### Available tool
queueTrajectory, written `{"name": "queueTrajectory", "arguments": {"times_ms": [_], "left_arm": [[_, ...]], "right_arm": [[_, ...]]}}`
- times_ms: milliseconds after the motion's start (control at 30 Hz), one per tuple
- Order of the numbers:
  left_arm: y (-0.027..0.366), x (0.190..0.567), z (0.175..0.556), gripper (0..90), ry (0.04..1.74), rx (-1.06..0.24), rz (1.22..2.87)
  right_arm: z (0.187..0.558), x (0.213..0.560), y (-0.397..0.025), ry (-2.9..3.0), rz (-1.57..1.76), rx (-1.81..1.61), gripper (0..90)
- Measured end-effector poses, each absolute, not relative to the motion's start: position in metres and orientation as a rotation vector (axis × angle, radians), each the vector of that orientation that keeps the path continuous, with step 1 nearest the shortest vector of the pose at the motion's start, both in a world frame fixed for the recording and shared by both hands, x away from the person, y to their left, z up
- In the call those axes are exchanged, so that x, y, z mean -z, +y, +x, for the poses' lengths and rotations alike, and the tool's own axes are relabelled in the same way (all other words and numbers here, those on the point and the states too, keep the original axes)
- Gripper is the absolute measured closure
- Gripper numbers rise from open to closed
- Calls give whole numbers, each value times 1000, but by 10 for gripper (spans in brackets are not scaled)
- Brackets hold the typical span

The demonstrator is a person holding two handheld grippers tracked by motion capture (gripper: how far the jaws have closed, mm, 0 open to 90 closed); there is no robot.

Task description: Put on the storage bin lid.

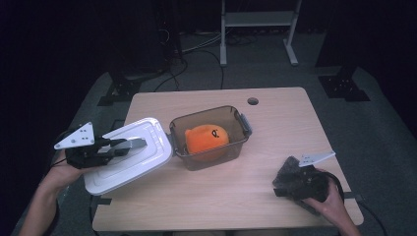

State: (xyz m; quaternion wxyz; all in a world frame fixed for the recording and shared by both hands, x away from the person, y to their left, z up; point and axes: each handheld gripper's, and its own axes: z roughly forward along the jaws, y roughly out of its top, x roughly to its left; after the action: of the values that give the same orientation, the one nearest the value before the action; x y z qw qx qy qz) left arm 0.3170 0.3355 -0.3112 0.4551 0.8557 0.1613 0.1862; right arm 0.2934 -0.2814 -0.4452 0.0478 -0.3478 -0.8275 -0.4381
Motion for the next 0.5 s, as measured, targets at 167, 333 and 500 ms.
{"name": "queueTrajectory", "arguments": {"times_ms": [167, 333, 500], "left_arm": [[322, 308, 326, 665, 380, -450, 2121], [311, 305, 332, 665, 357, -456, 2122], [295, 300, 340, 665, 339, -450, 2119]], "right_arm": [[293, 445, -282, -2523, -1063, 1337, 205], [293, 444, -282, -2523, -1061, 1342, 205], [293, 444, -283, -2527, -1058, 1344, 205]]}}
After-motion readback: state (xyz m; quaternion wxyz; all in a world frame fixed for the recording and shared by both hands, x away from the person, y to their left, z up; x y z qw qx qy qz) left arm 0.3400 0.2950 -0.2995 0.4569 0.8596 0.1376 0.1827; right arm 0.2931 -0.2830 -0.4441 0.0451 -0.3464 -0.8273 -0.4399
